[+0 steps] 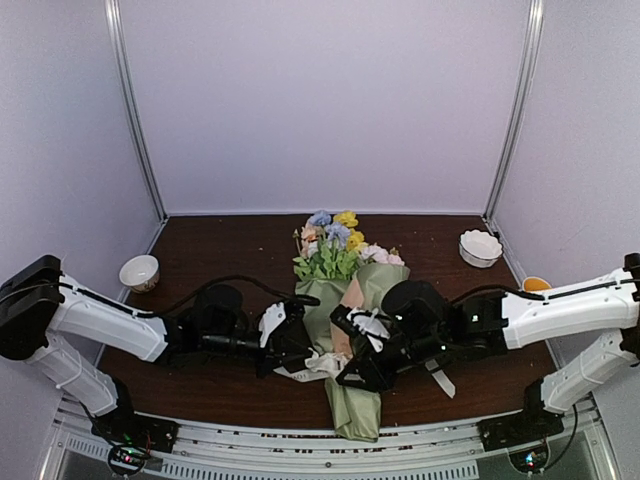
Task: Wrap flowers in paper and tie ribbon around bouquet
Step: Cross the half-tied ribbon over the folded bouquet.
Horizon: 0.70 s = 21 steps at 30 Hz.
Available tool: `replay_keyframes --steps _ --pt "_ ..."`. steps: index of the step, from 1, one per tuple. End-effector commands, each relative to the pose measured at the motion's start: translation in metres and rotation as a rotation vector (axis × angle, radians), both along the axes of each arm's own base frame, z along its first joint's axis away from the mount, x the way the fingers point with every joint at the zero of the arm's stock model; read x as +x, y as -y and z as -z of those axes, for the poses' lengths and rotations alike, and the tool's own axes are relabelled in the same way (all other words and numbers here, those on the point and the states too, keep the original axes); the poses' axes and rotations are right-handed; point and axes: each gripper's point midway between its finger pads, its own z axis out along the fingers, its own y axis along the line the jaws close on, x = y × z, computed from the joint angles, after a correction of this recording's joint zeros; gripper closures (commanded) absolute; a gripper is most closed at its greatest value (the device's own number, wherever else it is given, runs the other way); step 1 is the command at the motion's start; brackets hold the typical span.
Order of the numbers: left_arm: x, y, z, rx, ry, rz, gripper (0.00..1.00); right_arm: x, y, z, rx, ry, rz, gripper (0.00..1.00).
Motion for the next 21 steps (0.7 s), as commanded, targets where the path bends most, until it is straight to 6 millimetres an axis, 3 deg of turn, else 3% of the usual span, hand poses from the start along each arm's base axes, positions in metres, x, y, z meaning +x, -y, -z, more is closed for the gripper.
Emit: replay_keyframes --steps 1,3,6,14,17,21 --pt "0.007 0.0 -0.011 -0.038 0.056 -0.018 1.0 0.009 0.02 -0.049 0.035 0.114 0.026 0.59" --pt "0.007 0.0 -0.012 -0.039 0.058 -0.02 1.0 0.018 0.033 -0.057 0.031 0.155 0.077 0.58" --pt "0.006 0.0 -0.014 -0.043 0.061 -0.015 1.0 0.041 0.055 -0.054 0.0 0.198 0.203 0.59" --pt "0.004 -0.002 -0.014 -0.043 0.055 -0.012 1.0 0.087 0.087 -0.005 -0.218 0.235 0.392 0.78" --pt "0.005 -0.003 -0.013 -0.036 0.059 -0.017 1.0 0.087 0.077 0.011 -0.215 0.207 0.331 0.8" --pt "0.004 -0.004 -0.013 -0.036 0.058 -0.018 1.0 0.06 0.032 0.01 -0.03 0.127 0.109 0.81"
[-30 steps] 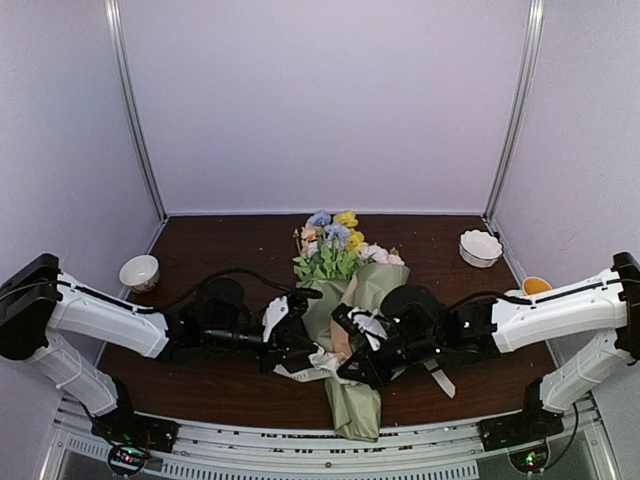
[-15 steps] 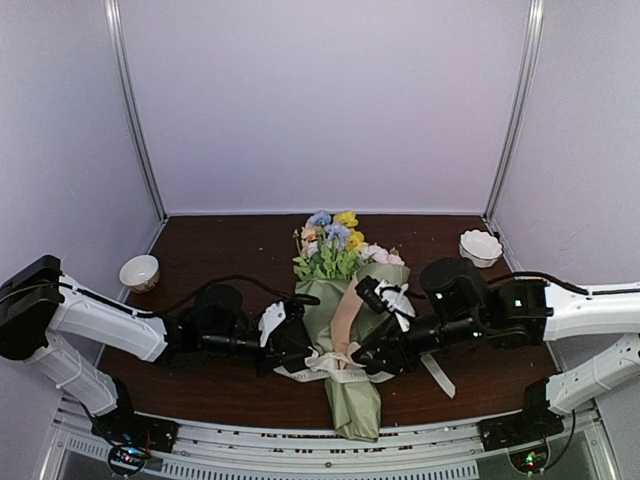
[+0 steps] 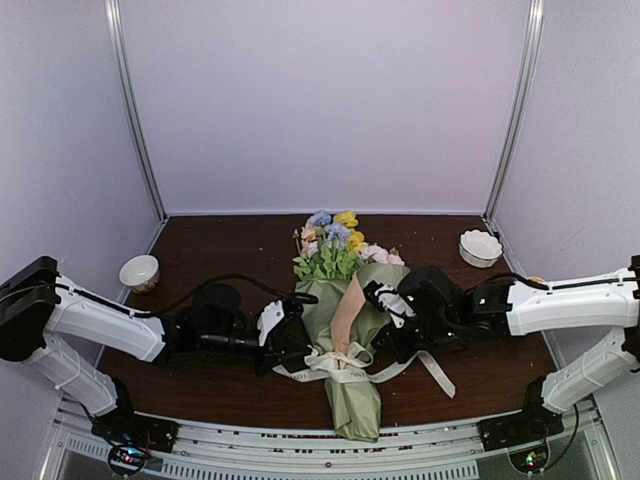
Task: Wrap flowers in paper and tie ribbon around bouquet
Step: Cross the half-tied ribbon over the folded bouquet.
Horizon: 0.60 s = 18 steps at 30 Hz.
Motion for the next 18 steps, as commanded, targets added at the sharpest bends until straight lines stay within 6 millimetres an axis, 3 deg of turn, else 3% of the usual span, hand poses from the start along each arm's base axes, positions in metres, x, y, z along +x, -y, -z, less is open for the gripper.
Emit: replay_keyframes --steps 1,10,18 --pt "0.002 -0.003 -0.007 -0.024 0.035 -0.007 1.0 -0.024 -0.045 -0.01 0.201 -0.035 -0.231 0.81" --pt "0.003 -0.001 -0.002 -0.003 0.027 -0.005 1.0 -0.04 -0.069 -0.004 0.27 -0.092 -0.39 0.81" --pt "0.003 -0.001 -0.001 0.0 0.026 -0.006 1.0 -0.041 -0.07 -0.005 0.263 -0.09 -0.411 0.81"
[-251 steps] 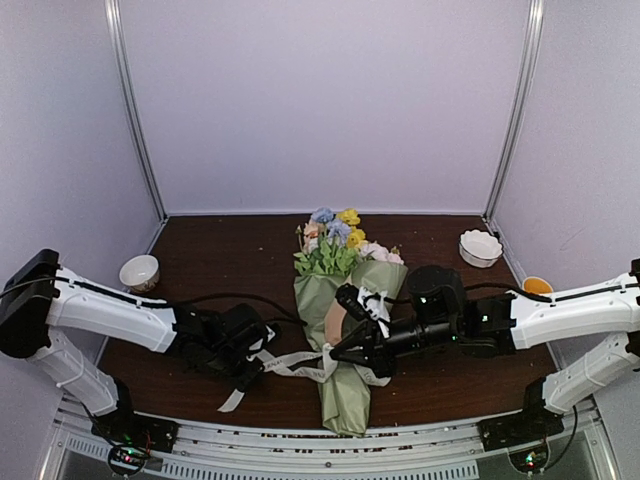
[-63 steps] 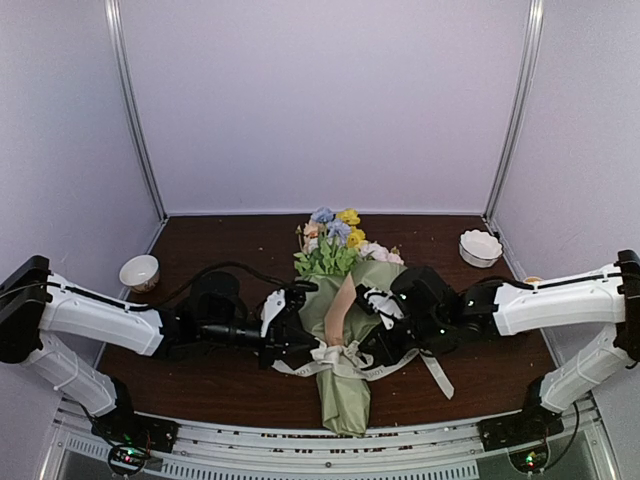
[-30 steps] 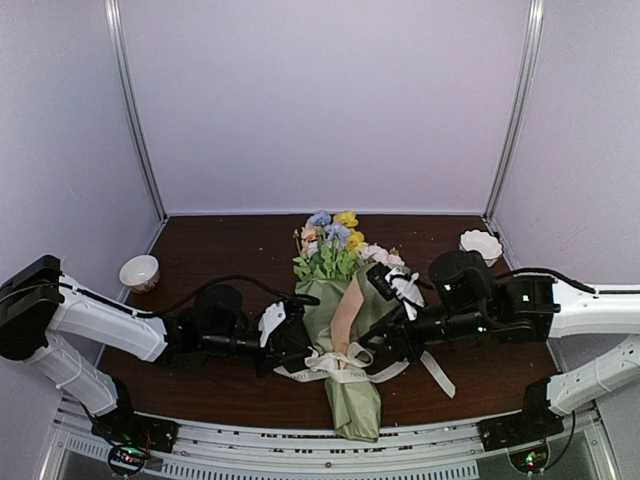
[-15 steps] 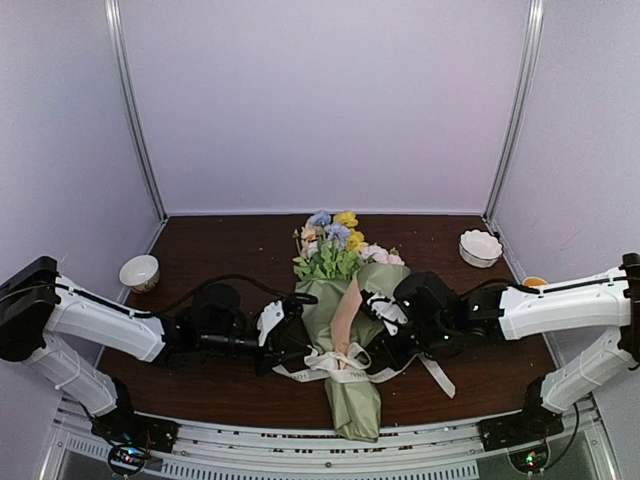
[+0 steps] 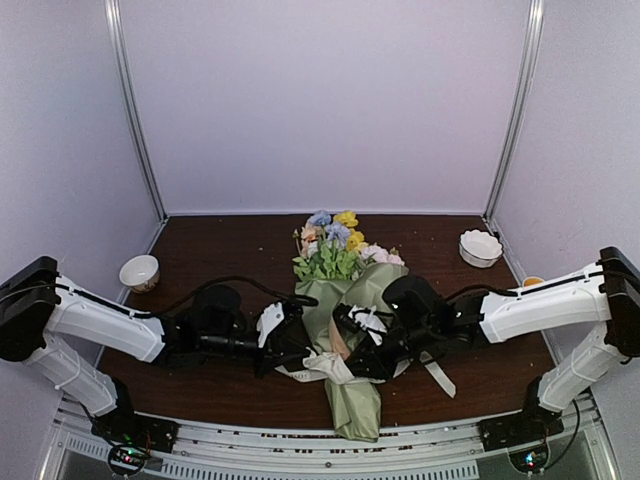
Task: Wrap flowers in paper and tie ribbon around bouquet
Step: Cross the half-tied ribbon over the folded bouquet.
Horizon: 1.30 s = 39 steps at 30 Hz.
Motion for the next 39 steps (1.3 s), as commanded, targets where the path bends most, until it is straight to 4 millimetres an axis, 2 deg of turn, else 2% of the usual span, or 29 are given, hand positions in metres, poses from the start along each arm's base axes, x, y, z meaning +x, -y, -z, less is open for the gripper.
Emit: replay_keyframes --steps 1,5,13,18,23,29,33,39 --pt "0.005 0.001 -0.006 -0.018 0.032 -0.005 1.0 0.002 -0.009 -0.024 0.064 0.042 -0.03 0.81" --pt "0.004 0.001 -0.005 -0.015 0.028 -0.001 1.0 -0.004 -0.011 -0.034 0.082 0.075 -0.045 0.8" --pt "0.004 0.001 -0.006 -0.015 0.031 0.0 1.0 -0.01 -0.018 -0.025 0.015 0.132 -0.037 0.8" --pt "0.004 0.001 -0.003 -0.013 0.022 -0.002 1.0 0.003 -0.018 -0.026 -0.067 0.235 0.031 0.8" --pt "0.005 0.001 -0.001 -0.007 0.017 -0.005 1.0 0.016 -0.019 -0.033 -0.069 0.303 0.093 0.79" --pt "0.005 0.001 0.001 0.0 0.009 -0.001 1.0 0.002 -0.033 -0.024 -0.062 0.25 -0.002 0.78" --pt "0.006 0.002 0.003 0.004 0.003 0.0 1.0 -0.009 -0.042 -0.018 -0.053 0.212 -0.079 0.73" --pt "0.009 0.003 0.007 0.021 -0.013 -0.003 1.0 -0.009 -0.051 -0.013 -0.074 0.226 -0.139 0.65"
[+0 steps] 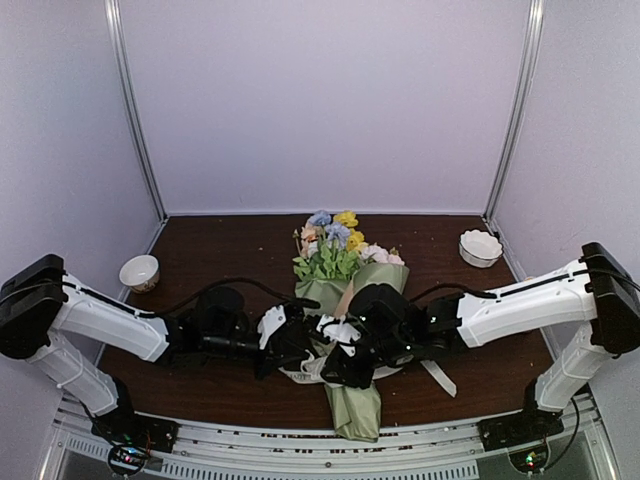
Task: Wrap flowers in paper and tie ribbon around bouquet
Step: Cross the half-tied ribbon over the folded bouquet.
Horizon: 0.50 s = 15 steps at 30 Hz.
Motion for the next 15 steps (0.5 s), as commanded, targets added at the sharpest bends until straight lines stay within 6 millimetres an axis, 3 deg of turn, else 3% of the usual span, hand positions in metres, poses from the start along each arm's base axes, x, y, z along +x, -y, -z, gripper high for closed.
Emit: replay_keyframes --steps 1,10,15 --pt "0.006 0.006 -0.004 -0.005 0.0 0.005 1.0 0.0 -0.012 -0.008 -0.009 0.033 -0.074 0.65" --pt "0.015 0.004 -0.008 -0.005 -0.011 -0.028 1.0 -0.032 0.0 -0.008 -0.051 0.011 -0.294 0.71" --pt "0.014 0.004 -0.002 0.012 -0.024 -0.019 1.0 -0.029 0.014 -0.004 -0.127 0.029 -0.284 0.71"
